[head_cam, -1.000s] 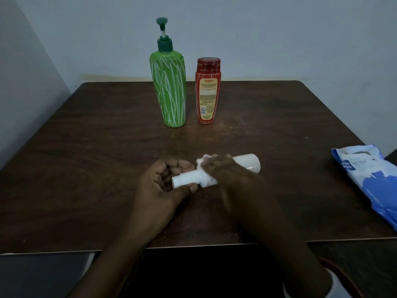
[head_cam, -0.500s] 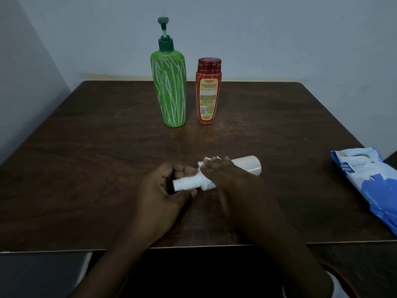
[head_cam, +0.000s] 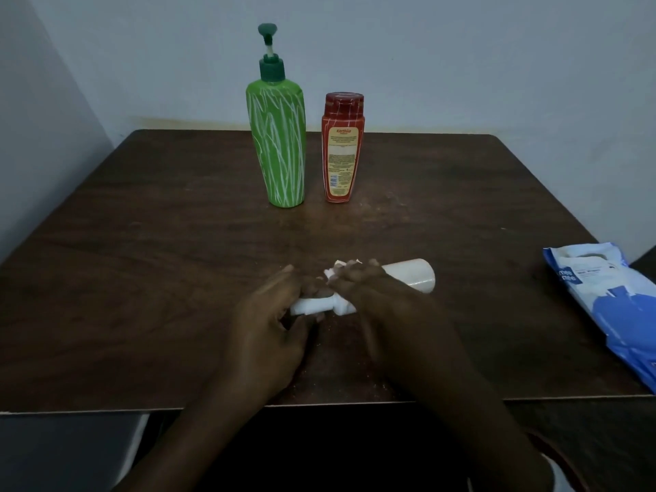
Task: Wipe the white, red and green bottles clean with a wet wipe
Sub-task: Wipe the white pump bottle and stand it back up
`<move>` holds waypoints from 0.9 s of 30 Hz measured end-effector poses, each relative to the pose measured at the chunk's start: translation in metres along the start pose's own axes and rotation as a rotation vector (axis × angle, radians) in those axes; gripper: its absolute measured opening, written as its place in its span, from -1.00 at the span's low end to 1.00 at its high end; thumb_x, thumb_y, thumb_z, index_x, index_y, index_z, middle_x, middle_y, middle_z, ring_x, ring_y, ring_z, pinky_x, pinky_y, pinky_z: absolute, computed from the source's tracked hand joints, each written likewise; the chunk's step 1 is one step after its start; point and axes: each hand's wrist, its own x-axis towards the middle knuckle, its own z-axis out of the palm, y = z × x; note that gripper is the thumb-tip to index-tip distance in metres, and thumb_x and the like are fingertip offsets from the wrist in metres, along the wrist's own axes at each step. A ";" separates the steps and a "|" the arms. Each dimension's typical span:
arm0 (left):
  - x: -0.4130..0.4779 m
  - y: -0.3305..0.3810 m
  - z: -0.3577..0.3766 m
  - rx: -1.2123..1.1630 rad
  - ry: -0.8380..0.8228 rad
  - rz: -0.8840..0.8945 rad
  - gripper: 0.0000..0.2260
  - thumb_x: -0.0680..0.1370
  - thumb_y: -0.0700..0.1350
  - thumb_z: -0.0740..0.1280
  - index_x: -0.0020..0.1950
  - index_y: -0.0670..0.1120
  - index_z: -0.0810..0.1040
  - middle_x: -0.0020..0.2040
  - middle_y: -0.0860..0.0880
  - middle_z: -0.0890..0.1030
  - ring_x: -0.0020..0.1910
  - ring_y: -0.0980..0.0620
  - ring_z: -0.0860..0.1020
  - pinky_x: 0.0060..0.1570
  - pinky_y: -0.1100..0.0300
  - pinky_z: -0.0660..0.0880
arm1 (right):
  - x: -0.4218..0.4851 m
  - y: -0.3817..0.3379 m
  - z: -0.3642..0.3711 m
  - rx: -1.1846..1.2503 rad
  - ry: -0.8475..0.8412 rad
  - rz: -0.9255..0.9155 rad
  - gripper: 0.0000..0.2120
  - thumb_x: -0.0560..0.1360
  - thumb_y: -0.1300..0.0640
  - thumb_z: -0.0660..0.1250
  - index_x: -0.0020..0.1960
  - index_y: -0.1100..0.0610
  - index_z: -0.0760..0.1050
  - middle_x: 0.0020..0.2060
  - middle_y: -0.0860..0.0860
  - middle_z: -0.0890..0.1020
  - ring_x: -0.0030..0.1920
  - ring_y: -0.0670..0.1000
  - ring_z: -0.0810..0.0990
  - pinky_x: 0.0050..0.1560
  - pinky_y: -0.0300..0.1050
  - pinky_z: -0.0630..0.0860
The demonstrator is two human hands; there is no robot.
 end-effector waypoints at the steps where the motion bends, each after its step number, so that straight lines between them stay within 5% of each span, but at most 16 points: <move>1: -0.001 -0.001 0.001 0.029 -0.002 0.028 -0.58 0.31 -0.50 0.55 -0.02 -0.05 0.69 -0.03 0.22 0.68 0.12 0.46 0.56 0.37 0.35 0.41 | 0.000 0.000 -0.002 0.018 0.002 -0.035 -0.54 0.49 0.27 0.23 0.37 0.05 0.45 0.36 -0.06 0.47 0.40 -0.12 0.37 0.46 -0.08 0.25; 3: -0.001 -0.004 0.003 0.098 -0.003 0.089 -0.61 0.28 -0.54 0.55 -0.03 -0.15 0.70 -0.05 0.10 0.71 0.09 0.29 0.60 0.40 0.37 0.36 | 0.000 0.014 -0.013 -0.001 0.001 0.020 -0.48 0.49 0.30 0.29 0.40 -0.02 0.41 0.37 -0.10 0.45 0.41 -0.15 0.36 0.46 -0.06 0.27; 8: -0.006 -0.008 0.004 0.145 -0.019 0.237 -0.58 0.34 -0.57 0.46 0.06 -0.15 0.71 0.08 -0.02 0.72 0.15 0.06 0.65 0.40 -0.01 0.47 | -0.007 0.047 -0.049 -0.148 0.024 0.290 -0.57 0.53 0.20 0.29 0.34 -0.11 0.47 0.29 -0.10 0.54 0.29 -0.05 0.50 0.32 -0.17 0.33; 12: -0.008 -0.008 0.005 0.191 -0.015 0.366 -0.70 0.50 -0.45 0.34 0.09 -0.11 0.66 0.00 -0.09 0.71 0.14 0.02 0.63 0.42 -0.02 0.44 | -0.002 0.028 -0.037 -0.098 0.002 0.203 -0.60 0.53 0.21 0.28 0.33 -0.06 0.50 0.29 -0.08 0.55 0.29 -0.10 0.50 0.36 -0.10 0.39; 17: -0.012 -0.009 0.003 0.231 -0.073 0.434 -0.78 0.57 -0.33 0.29 0.12 -0.19 0.69 0.04 -0.10 0.71 0.18 -0.01 0.62 0.43 -0.09 0.41 | -0.004 0.010 -0.021 0.080 0.019 -0.035 -0.61 0.54 0.18 0.21 0.34 -0.04 0.48 0.33 -0.17 0.47 0.36 -0.27 0.36 0.41 -0.26 0.28; 20: -0.010 -0.016 -0.007 0.240 -0.134 0.457 -0.71 0.56 -0.40 0.33 0.22 -0.18 0.66 0.17 -0.11 0.68 0.28 -0.01 0.59 0.44 -0.05 0.42 | -0.007 0.034 -0.029 0.011 0.043 0.001 -0.52 0.50 0.31 0.33 0.34 -0.06 0.46 0.33 -0.20 0.43 0.35 -0.39 0.28 0.42 -0.34 0.21; 24: -0.009 -0.012 -0.012 0.268 -0.147 0.460 -0.77 0.61 -0.31 0.32 0.22 -0.19 0.67 0.22 -0.11 0.66 0.31 -0.01 0.56 0.49 0.03 0.36 | -0.012 0.050 -0.039 -0.056 0.032 0.106 -0.51 0.49 0.30 0.33 0.36 -0.05 0.45 0.35 -0.16 0.43 0.36 -0.30 0.28 0.40 -0.46 0.10; 27: -0.007 -0.012 -0.013 0.288 -0.143 0.424 -0.72 0.58 -0.30 0.35 0.27 -0.12 0.58 0.24 -0.11 0.65 0.27 -0.02 0.58 0.49 -0.12 0.34 | -0.016 0.049 -0.037 -0.073 0.072 0.125 -0.45 0.45 0.33 0.38 0.35 -0.06 0.38 0.30 -0.18 0.38 0.34 -0.36 0.13 0.30 -0.60 0.04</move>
